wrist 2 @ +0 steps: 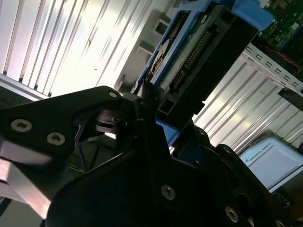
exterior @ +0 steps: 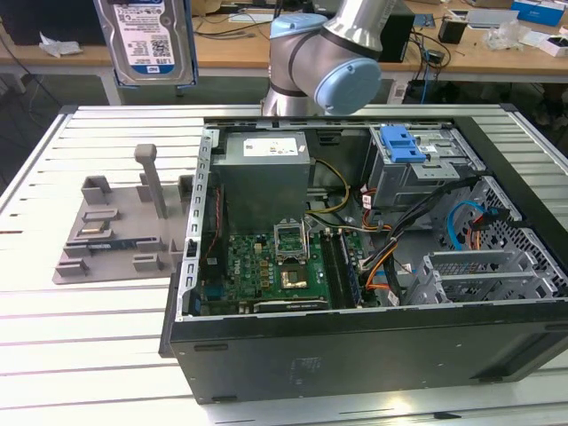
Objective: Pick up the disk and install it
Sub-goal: 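Pick up the disk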
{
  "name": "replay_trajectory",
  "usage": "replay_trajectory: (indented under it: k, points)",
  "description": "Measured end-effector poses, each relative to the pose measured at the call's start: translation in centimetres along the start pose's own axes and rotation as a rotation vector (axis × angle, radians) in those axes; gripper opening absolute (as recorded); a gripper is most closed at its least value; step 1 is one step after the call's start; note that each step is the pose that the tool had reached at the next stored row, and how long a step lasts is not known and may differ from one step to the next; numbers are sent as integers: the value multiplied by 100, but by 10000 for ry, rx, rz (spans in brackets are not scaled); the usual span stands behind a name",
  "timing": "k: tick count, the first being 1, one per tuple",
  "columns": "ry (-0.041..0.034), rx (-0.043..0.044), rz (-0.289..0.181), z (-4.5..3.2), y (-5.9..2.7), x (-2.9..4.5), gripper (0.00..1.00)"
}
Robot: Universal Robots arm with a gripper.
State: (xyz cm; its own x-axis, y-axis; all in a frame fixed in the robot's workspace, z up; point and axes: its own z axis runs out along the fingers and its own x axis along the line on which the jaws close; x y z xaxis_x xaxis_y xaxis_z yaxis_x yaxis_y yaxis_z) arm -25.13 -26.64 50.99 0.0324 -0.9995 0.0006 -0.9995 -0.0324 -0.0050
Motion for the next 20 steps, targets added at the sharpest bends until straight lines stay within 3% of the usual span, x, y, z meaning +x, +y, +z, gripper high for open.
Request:
replay_trajectory:
  k: [20]
  points:
    - [-1, -24, 0, 3, -624, 20, 37]
